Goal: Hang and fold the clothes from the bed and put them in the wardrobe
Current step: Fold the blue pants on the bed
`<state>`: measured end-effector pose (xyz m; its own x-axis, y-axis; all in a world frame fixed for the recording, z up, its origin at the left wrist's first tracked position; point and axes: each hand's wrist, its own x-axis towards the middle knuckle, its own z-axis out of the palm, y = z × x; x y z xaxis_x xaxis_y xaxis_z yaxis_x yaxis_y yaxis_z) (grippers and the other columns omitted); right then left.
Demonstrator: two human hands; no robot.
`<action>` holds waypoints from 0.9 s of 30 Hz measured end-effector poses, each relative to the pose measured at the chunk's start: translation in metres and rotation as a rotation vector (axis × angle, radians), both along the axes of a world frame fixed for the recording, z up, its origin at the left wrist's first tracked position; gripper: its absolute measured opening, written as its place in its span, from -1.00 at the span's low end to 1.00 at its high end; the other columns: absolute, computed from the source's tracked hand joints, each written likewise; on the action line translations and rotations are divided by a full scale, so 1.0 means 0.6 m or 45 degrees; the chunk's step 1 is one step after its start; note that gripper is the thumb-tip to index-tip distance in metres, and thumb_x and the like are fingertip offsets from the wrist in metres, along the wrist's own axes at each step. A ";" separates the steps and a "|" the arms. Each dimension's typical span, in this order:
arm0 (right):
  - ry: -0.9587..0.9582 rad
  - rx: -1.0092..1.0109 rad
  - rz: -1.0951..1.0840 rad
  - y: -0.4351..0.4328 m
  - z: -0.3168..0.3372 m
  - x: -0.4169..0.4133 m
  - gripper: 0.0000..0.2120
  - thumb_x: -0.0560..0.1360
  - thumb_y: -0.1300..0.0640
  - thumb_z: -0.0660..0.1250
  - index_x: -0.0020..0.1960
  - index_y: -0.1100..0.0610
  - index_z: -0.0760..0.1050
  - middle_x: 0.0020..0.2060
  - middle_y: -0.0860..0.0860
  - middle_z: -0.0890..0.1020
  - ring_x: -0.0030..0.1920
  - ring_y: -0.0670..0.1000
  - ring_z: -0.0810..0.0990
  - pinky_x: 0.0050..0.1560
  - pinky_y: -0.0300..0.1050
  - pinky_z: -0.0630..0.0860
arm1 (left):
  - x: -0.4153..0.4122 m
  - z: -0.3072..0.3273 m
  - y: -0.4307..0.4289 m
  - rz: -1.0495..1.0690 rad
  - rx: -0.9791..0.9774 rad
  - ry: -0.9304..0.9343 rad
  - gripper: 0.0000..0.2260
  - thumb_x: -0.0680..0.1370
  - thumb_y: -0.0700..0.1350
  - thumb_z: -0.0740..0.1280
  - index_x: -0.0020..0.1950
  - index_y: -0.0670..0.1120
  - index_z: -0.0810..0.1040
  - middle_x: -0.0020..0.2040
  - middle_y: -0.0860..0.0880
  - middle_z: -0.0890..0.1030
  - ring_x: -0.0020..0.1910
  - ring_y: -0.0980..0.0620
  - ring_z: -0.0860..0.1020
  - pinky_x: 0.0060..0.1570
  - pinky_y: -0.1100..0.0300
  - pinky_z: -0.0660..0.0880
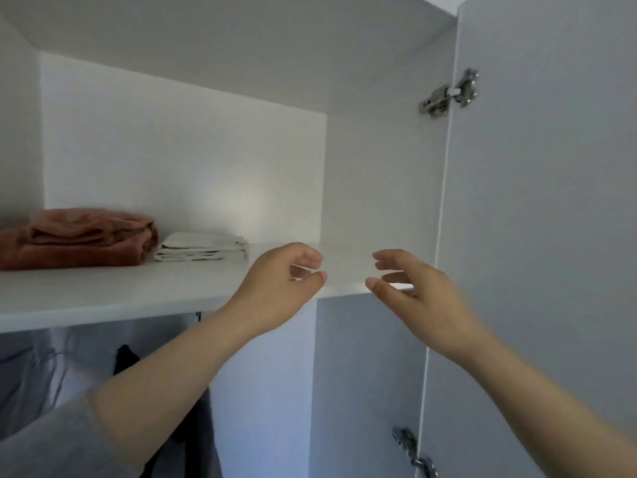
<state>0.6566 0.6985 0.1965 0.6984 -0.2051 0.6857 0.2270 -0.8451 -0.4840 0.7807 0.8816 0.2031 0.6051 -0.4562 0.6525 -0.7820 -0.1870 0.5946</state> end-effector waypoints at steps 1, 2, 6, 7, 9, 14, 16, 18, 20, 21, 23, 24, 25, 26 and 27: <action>-0.022 0.055 -0.038 -0.010 -0.008 -0.044 -0.67 0.54 -0.01 0.34 0.29 -0.08 0.45 0.11 -0.17 0.58 0.06 -0.22 0.58 -0.06 -0.44 0.48 | -0.031 -0.006 -0.015 -0.074 -0.008 0.037 -0.88 0.50 -0.08 0.41 0.03 0.06 0.60 0.00 0.16 0.63 -0.10 0.26 0.60 -0.18 0.39 0.52; -0.042 0.100 -0.075 -0.021 -0.014 -0.088 -0.70 0.54 0.03 0.34 0.27 -0.07 0.47 0.09 -0.17 0.59 0.03 -0.24 0.59 -0.08 -0.45 0.49 | -0.061 -0.012 -0.031 -0.142 -0.015 0.078 -0.88 0.50 -0.10 0.41 0.03 0.05 0.60 0.00 0.13 0.64 -0.09 0.24 0.60 -0.16 0.32 0.55; -0.080 0.199 -0.257 -0.062 -0.033 -0.253 -0.75 0.53 0.10 0.36 0.21 -0.03 0.51 0.04 -0.17 0.62 -0.03 -0.29 0.60 -0.10 -0.49 0.48 | -0.180 -0.028 -0.104 -0.366 -0.047 0.137 -0.87 0.50 -0.19 0.42 0.03 -0.03 0.62 -0.02 0.05 0.67 -0.03 0.14 0.62 0.02 0.36 0.51; -0.090 0.211 -0.300 -0.071 -0.034 -0.292 -0.75 0.53 0.11 0.36 0.20 -0.03 0.51 0.03 -0.16 0.63 -0.03 -0.28 0.60 -0.10 -0.49 0.47 | -0.211 -0.028 -0.125 -0.422 -0.060 0.142 -0.87 0.50 -0.20 0.42 0.03 -0.05 0.62 -0.03 0.05 0.67 -0.02 0.11 0.63 0.06 0.32 0.52; -0.106 0.215 -0.384 -0.093 -0.034 -0.370 -0.77 0.53 0.11 0.36 0.18 -0.06 0.52 0.01 -0.17 0.65 -0.04 -0.27 0.61 -0.11 -0.48 0.47 | -0.278 -0.027 -0.170 -0.544 -0.075 0.153 -0.88 0.51 -0.22 0.41 0.02 -0.06 0.62 -0.03 0.04 0.67 -0.01 0.07 0.63 0.09 0.26 0.53; -0.120 0.275 -0.585 -0.148 -0.033 -0.573 -0.80 0.53 0.09 0.35 0.09 -0.16 0.54 -0.08 -0.21 0.67 -0.09 -0.22 0.64 -0.13 -0.43 0.49 | -0.458 -0.025 -0.293 -0.881 -0.078 0.129 -0.87 0.50 -0.22 0.41 0.00 -0.04 0.61 -0.05 0.05 0.68 -0.11 0.15 0.62 -0.02 0.34 0.52; -0.127 0.285 -0.680 -0.173 -0.035 -0.650 -0.81 0.53 0.08 0.34 0.09 -0.17 0.54 -0.07 -0.19 0.67 -0.08 -0.19 0.64 -0.09 -0.33 0.52 | -0.531 -0.026 -0.336 -0.990 -0.100 0.141 -0.86 0.51 -0.22 0.40 0.04 -0.04 0.62 -0.04 0.06 0.68 -0.09 0.15 0.63 -0.02 0.34 0.53; -0.148 0.302 -0.764 -0.196 -0.040 -0.719 -0.81 0.52 0.07 0.32 0.09 -0.15 0.54 -0.08 -0.17 0.68 -0.06 -0.17 0.64 -0.01 -0.19 0.56 | -0.597 -0.033 -0.375 -1.086 -0.112 0.158 -0.85 0.52 -0.20 0.39 0.06 -0.02 0.61 -0.04 0.09 0.68 -0.07 0.16 0.63 -0.02 0.34 0.54; -0.169 0.316 -0.834 -0.215 -0.048 -0.780 -0.82 0.51 0.05 0.31 0.09 -0.14 0.55 -0.08 -0.15 0.68 -0.05 -0.15 0.65 0.04 -0.08 0.58 | -0.657 -0.045 -0.412 -1.162 -0.112 0.172 -0.84 0.52 -0.17 0.38 0.08 0.00 0.61 -0.03 0.12 0.67 -0.06 0.19 0.62 -0.04 0.36 0.54; -0.175 0.318 -0.862 -0.224 -0.052 -0.807 -0.82 0.51 0.04 0.31 0.09 -0.14 0.55 -0.08 -0.14 0.68 -0.05 -0.14 0.65 0.04 -0.06 0.59 | -0.684 -0.053 -0.431 -1.192 -0.109 0.184 -0.83 0.53 -0.16 0.38 0.09 0.00 0.60 -0.02 0.13 0.67 -0.05 0.21 0.62 -0.05 0.38 0.53; -0.183 0.322 -0.914 -0.242 -0.062 -0.855 -0.82 0.50 0.03 0.31 0.08 -0.15 0.55 -0.09 -0.14 0.68 -0.06 -0.15 0.65 0.03 -0.04 0.61 | -0.731 -0.071 -0.467 -1.246 -0.095 0.214 -0.83 0.53 -0.15 0.38 0.10 0.01 0.60 -0.02 0.14 0.67 -0.04 0.23 0.61 -0.05 0.41 0.52; -0.191 0.329 -0.937 -0.251 -0.068 -0.876 -0.82 0.49 0.03 0.31 0.07 -0.15 0.55 -0.08 -0.14 0.68 -0.06 -0.14 0.65 0.01 -0.02 0.63 | -0.750 -0.079 -0.486 -1.268 -0.087 0.224 -0.83 0.53 -0.15 0.38 0.10 0.02 0.60 -0.03 0.15 0.67 -0.04 0.23 0.61 -0.05 0.40 0.52; -0.199 0.338 -0.962 -0.261 -0.073 -0.896 -0.82 0.49 0.03 0.31 0.07 -0.15 0.55 -0.08 -0.14 0.68 -0.06 -0.14 0.65 0.00 0.00 0.63 | -0.767 -0.086 -0.505 -1.286 -0.083 0.234 -0.84 0.52 -0.14 0.39 0.09 0.04 0.60 -0.03 0.16 0.67 -0.04 0.23 0.62 -0.04 0.38 0.53; -0.207 0.343 -0.988 -0.272 -0.078 -0.914 -0.82 0.49 0.03 0.31 0.07 -0.15 0.55 -0.08 -0.13 0.68 -0.06 -0.13 0.65 0.01 0.01 0.63 | -0.784 -0.093 -0.525 -1.303 -0.083 0.248 -0.84 0.52 -0.13 0.39 0.08 0.05 0.60 -0.03 0.18 0.67 -0.04 0.23 0.62 -0.04 0.37 0.53; -0.213 0.347 -1.012 -0.285 -0.083 -0.930 -0.82 0.49 0.03 0.31 0.08 -0.14 0.55 -0.08 -0.12 0.68 -0.05 -0.12 0.65 0.04 0.01 0.62 | -0.798 -0.098 -0.544 -1.322 -0.086 0.268 -0.84 0.52 -0.13 0.39 0.07 0.06 0.60 -0.03 0.19 0.67 -0.04 0.23 0.62 -0.03 0.34 0.53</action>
<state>0.0985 0.5275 0.1467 0.1714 -0.7636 0.6225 -0.2974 -0.6425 -0.7062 0.3018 0.5551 0.1442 0.0436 -0.7809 0.6231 -0.4198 0.5517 0.7207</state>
